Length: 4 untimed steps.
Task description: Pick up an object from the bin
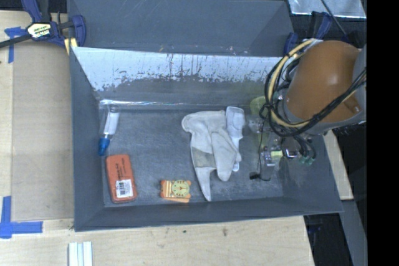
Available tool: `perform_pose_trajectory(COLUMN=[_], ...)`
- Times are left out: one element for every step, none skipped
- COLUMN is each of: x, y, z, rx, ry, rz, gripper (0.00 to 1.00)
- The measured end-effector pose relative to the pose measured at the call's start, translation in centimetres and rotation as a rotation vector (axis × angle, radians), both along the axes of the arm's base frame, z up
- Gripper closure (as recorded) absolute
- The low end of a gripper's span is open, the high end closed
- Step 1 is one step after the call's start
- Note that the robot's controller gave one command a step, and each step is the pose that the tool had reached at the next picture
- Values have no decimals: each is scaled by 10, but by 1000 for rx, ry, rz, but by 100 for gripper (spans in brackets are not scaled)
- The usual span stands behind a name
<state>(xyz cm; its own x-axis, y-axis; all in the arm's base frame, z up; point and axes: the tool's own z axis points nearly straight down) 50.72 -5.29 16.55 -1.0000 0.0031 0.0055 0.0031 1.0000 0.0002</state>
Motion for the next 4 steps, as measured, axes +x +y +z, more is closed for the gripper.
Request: perform_pose_trajectory(x=[2,-13,-12,-12], y=[0,23,49,51], z=[5,-21,-52,-90], rx=[-1,-1,0,0], ry=[-8,-10,-8,-10], rz=[2,44,-42,-169], gripper=[0,0,0,100])
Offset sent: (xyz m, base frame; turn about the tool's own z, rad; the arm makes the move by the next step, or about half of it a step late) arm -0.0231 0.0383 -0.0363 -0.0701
